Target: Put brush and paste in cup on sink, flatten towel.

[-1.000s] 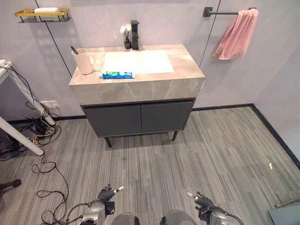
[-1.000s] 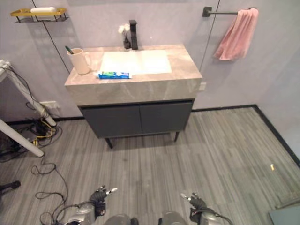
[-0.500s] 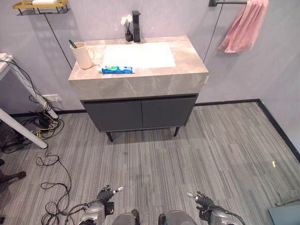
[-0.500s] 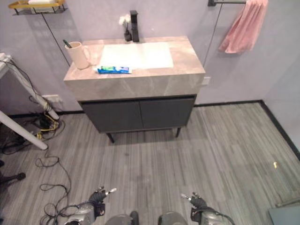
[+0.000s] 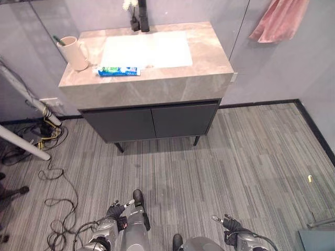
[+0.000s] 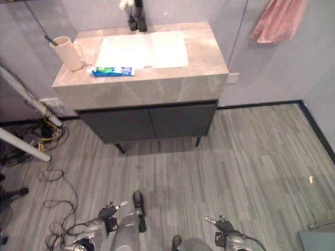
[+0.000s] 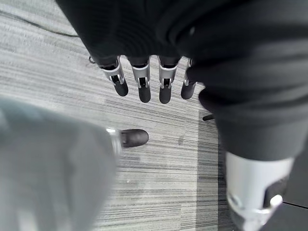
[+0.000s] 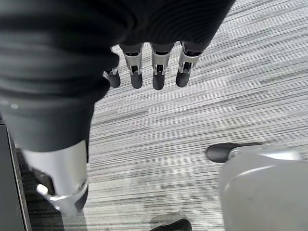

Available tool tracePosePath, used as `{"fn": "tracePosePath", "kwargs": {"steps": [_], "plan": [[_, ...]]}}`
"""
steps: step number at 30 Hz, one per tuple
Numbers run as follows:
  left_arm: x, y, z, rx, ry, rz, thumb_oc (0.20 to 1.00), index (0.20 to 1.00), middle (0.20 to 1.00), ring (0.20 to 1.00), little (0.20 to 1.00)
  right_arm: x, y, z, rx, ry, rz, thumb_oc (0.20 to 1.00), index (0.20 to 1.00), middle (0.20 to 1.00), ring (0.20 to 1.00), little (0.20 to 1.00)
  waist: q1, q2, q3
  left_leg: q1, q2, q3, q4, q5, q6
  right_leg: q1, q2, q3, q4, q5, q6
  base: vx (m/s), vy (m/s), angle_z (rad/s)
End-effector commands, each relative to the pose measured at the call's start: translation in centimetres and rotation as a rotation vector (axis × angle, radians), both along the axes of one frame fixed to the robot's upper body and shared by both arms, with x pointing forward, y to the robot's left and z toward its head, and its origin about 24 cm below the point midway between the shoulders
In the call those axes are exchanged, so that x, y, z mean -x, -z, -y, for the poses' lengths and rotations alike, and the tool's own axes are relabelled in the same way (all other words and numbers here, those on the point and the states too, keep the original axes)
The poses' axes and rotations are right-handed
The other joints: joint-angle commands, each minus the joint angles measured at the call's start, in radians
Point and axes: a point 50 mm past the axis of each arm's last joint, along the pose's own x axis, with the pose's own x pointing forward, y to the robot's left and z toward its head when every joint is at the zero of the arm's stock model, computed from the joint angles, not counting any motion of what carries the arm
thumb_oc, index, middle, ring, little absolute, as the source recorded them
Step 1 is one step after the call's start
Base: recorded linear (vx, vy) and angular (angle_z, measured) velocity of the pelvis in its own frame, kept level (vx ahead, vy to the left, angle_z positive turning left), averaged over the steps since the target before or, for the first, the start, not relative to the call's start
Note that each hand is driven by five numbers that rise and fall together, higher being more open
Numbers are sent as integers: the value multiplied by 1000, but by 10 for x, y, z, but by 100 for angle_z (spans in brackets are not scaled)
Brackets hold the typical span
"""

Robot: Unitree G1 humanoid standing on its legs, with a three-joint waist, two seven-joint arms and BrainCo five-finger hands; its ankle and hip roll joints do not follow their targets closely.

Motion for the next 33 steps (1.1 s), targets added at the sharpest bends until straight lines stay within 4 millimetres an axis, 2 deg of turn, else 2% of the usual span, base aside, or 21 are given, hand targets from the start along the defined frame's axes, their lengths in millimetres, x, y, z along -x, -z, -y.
{"fn": "tracePosePath", "kwargs": {"steps": [1, 2, 3, 4, 6, 8, 9, 10, 11, 12, 13, 14, 15, 17, 19, 21, 22, 25, 28, 31, 33], "plan": [[-23, -13, -3, -45, 47, 94, 1000, 1000, 1000, 1000, 1000, -6, -4, 3, 47, -48, 60, 1000, 1000, 1000, 1000, 1000, 16, -23, -53, 44, -40, 39, 38, 17, 49, -45, -197, 36, 200, 132, 136, 564, 513, -52], [-21, -13, -8, -65, 79, 86, 1000, 1000, 1000, 1000, 1000, -18, -9, -2, 49, -79, 97, 1000, 1000, 1000, 1000, 1000, 20, -26, -58, 77, -68, 78, 61, -42, 91, -83, -234, 60, 282, 253, 159, 545, 508, -51], [-21, -14, -8, -69, 92, 90, 1000, 1000, 1000, 1000, 1000, -21, -10, -3, 48, -85, 111, 1000, 1000, 1000, 1000, 1000, 21, -26, -67, 90, -85, 87, 56, -57, 102, -85, -246, 60, 297, 310, 167, 397, 378, -49], [-21, -14, -8, -69, 92, 90, 1000, 1000, 1000, 1000, 1000, -21, -10, -3, 48, -85, 111, 1000, 1000, 1000, 1000, 1000, 23, -25, -69, 89, -83, 87, 53, -54, 102, -88, -245, 61, 295, 312, 166, 217, 216, -45], [-22, -16, -11, -76, 109, 102, 1000, 1000, 1000, 1000, 1000, -28, -14, -7, 33, -105, 142, 1000, 1000, 1000, 1000, 1000, 25, -13, -72, 129, -111, 99, 34, -83, 131, -115, -276, 51, 397, 407, 164, 270, 323, -30], [-34, -24, -15, -92, 124, 141, 1000, 1000, 1000, 1000, 1000, -44, -21, -17, 38, -168, 194, 1000, 1000, 1000, 1000, 1000, 25, 9, -50, 203, -132, 110, -13, -102, 165, -199, -312, -5, 539, 459, 153, 324, 461, -5], [-35, -25, -14, -91, 123, 146, 1000, 1000, 1000, 1000, 1000, -46, -22, -17, 46, -182, 201, 1000, 1000, 1000, 1000, 1000, 19, 12, -42, 225, -140, 107, -24, -110, 170, -205, -296, 4, 551, 457, 155, 300, 310, -10], [-38, -26, -14, -94, 134, 147, 1000, 1000, 1000, 1000, 1000, -50, -25, -20, 53, -209, 223, 1000, 1000, 1000, 1000, 1000, -1, 14, -39, 250, -149, 87, -43, -114, 171, -248, -217, 53, 561, 400, 151, 314, 247, -8], [-36, -26, -18, -100, 122, 137, 1000, 1000, 1000, 1000, 1000, -52, -26, -24, 47, -217, 239, 1000, 1000, 1000, 1000, 1000, -14, 15, -28, 313, -157, 95, -89, -117, 172, -331, -215, -26, 566, 336, 145, 242, 189, 11], [-36, -26, -18, -100, 122, 137, 1000, 1000, 1000, 1000, 1000, -52, -26, -24, 47, -217, 239, 1000, 1000, 1000, 1000, 1000, -13, 17, -30, 310, -156, 95, -90, -115, 171, -333, -214, -27, 563, 339, 144, 248, 183, 11], [-36, -25, -18, -102, 117, 132, 1000, 1000, 1000, 1000, 1000, -55, -28, -27, 43, -227, 256, 1000, 1000, 1000, 1000, 1000, -20, 17, -25, 350, -156, 100, -117, -124, 165, -357, -220, -78, 507, 280, 137, 244, 44, 13], [-38, -25, -15, -104, 127, 135, 1000, 1000, 1000, 1000, 1000, -54, -29, -25, 49, -232, 259, 1000, 1000, 1000, 1000, 1000, -37, 18, -14, 377, -156, 81, -127, -131, 155, -412, -178, -68, 440, 256, 139, 249, 44, -1], [-38, -25, -15, -103, 127, 135, 1000, 1000, 1000, 1000, 1000, -54, -29, -25, 49, -232, 259, 1000, 1000, 1000, 1000, 1000, -38, 18, -12, 380, -156, 80, -126, -134, 154, -408, -179, -69, 441, 253, 139, 316, -20, 2], [-41, -26, -8, -101, 148, 142, 1000, 1000, 1000, 1000, 1000, -55, -29, -19, 73, -224, 248, 1000, 1000, 1000, 1000, 1000, -68, -3, 2, 430, -169, 67, -128, -170, 136, -459, -151, -41, 214, 301, 165, 343, -77, 26], [-43, -25, -3, -106, 176, 144, 1000, 1000, 1000, 1000, 1000, -50, -26, -13, 83, -220, 225, 1000, 1000, 1000, 1000, 1000, -82, -17, -5, 460, -172, 47, -125, -179, 119, -443, -133, -8, 123, 322, 175, 312, -121, 40], [-39, -22, 0, -106, 187, 127, 1000, 1000, 1000, 1000, 1000, -44, -23, -11, 86, -217, 198, 1000, 1000, 1000, 1000, 1000, -86, -20, -14, 461, -166, 43, -107, -178, 111, -425, -117, 28, 144, 324, 178, 251, -163, 65], [-37, -20, 4, -105, 192, 115, 1000, 1000, 1000, 1000, 1000, -35, -18, -8, 110, -248, 150, 1000, 1000, 1000, 1000, 1000, -82, -34, -41, 453, -152, 36, -59, -165, 85, -360, -83, 29, 98, 307, 143, 292, -240, 92], [-38, -20, 8, -85, 194, 120, 1000, 1000, 1000, 1000, 1000, -33, -18, -1, 132, -258, 134, 1000, 1000, 1000, 1000, 1000, -82, -35, -56, 442, -139, 27, -7, -145, 61, -315, -76, 18, 50, 299, 127, 217, -206, 34], [-45, -23, 15, -79, 223, 142, 1000, 1000, 1000, 1000, 1000, -41, -25, 16, 183, -231, 148, 1000, 1000, 1000, 1000, 1000, -78, -54, -40, 338, -106, 32, 241, -79, 5, -252, -91, -21, 14, 288, 89, 125, -168, 28], [-44, -22, 16, -78, 219, 137, 1000, 1000, 1000, 1000, 1000, -42, -26, 19, 190, -214, 153, 1000, 1000, 1000, 1000, 1000, -74, -57, -38, 327, -82, 53, 222, -77, 9, -242, -96, -24, 12, 276, 86, 84, -41, 6], [-43, -21, 19, -76, 237, 132, 1000, 1000, 1000, 1000, 1000, -40, -27, 25, 202, -188, 151, 1000, 1000, 1000, 1000, 1000, -80, -60, -44, 315, -13, 115, 110, -80, 16, -234, -122, -40, 3, 268, 96, 72, 72, 2]]}}
